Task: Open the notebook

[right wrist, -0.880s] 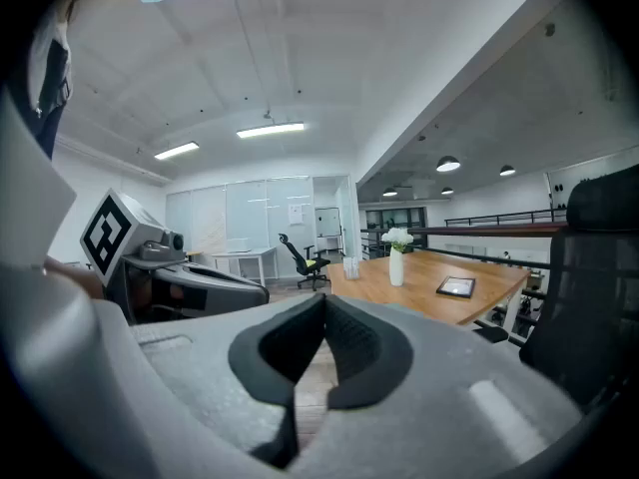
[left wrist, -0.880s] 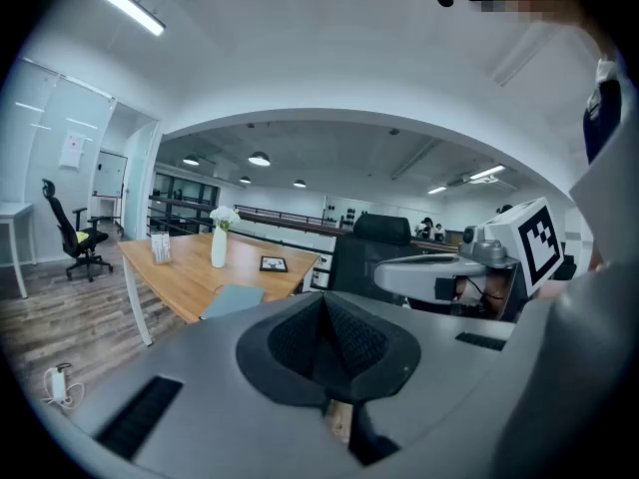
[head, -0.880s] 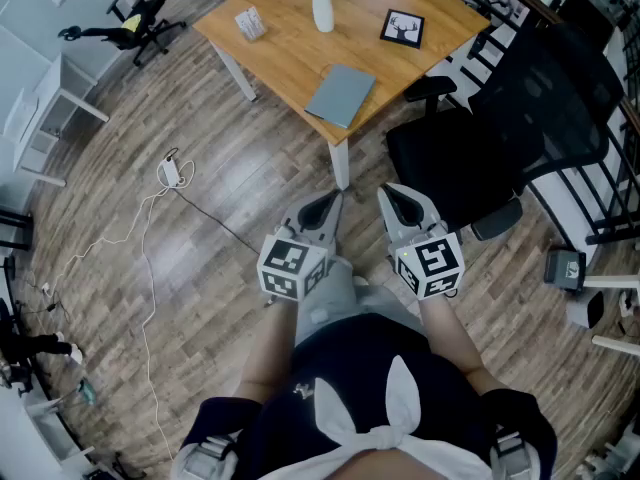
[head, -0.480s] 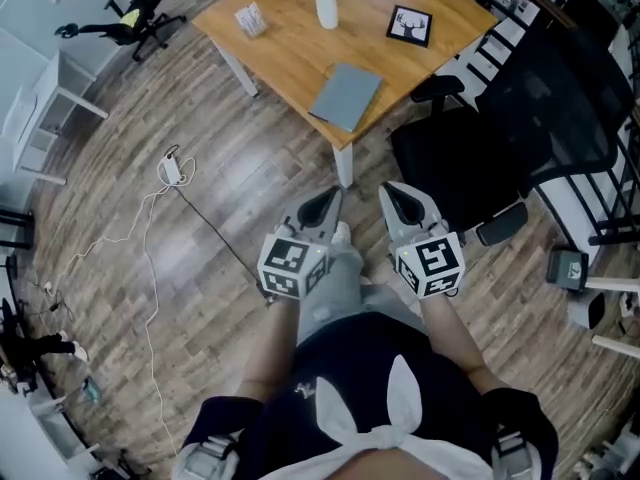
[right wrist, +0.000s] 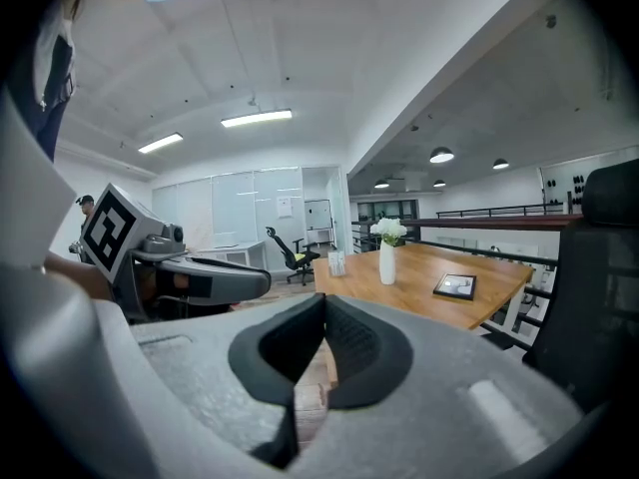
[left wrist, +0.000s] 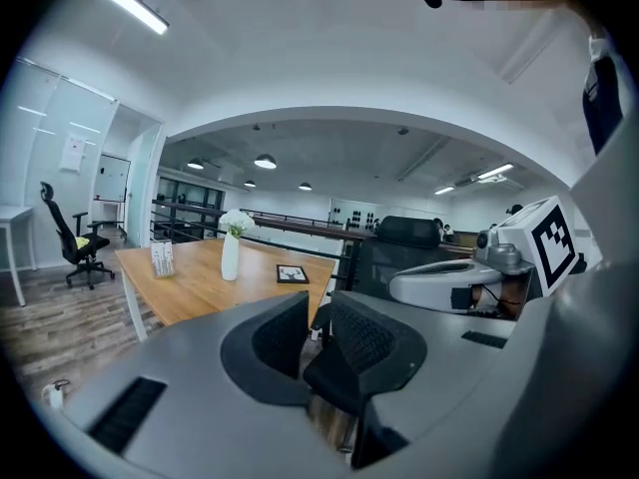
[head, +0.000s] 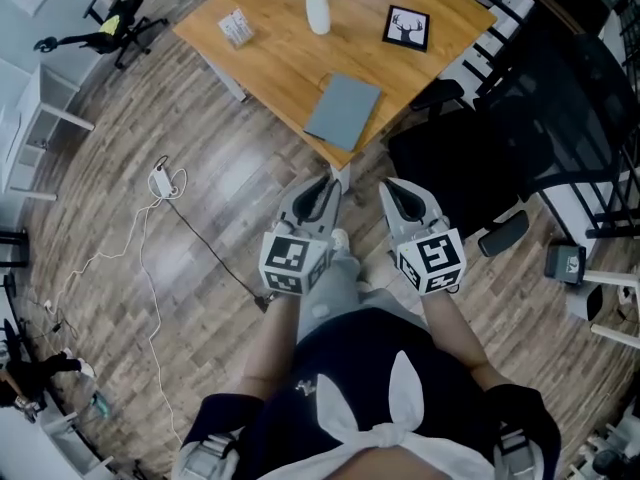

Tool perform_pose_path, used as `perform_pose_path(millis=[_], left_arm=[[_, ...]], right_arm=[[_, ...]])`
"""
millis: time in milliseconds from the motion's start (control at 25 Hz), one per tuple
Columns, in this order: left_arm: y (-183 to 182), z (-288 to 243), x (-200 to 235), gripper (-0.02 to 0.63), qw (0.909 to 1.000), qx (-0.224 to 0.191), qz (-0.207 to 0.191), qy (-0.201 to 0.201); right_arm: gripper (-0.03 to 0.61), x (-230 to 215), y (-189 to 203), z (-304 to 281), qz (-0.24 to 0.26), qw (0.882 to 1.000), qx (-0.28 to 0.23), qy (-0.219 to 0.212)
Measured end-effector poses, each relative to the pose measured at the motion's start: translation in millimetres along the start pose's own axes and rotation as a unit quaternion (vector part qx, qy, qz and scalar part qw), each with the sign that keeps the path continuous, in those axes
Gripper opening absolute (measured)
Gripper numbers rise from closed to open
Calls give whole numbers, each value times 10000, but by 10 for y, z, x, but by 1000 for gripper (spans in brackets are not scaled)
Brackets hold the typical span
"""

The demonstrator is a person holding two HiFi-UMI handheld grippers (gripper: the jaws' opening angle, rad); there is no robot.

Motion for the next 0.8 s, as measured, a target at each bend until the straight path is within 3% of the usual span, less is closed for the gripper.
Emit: perform_pose_path(millis=[200,400,800], left_arm=[[-106,-364,222,203,9992,5,-349,171],[-141,-639,386,224,9978,152,-580,290],[67,-1171,672,279,9936,858,-657,315]], right_arm=[[-3,-196,-69,-312,-25,9998,66,192],[-3,-334,-99,-551,-69,9992,144,379],[-3,-596,-58,-893,-48,9964,336,771]])
Point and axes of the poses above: the fingertips, and each gripper's own axes: z backward along the fingers, x to its left, y out of its underside, the point moved 7 cm from there along z, backward along the fingers, and after that the axes turned 2 degrees about -x, right-handed, at the moved point
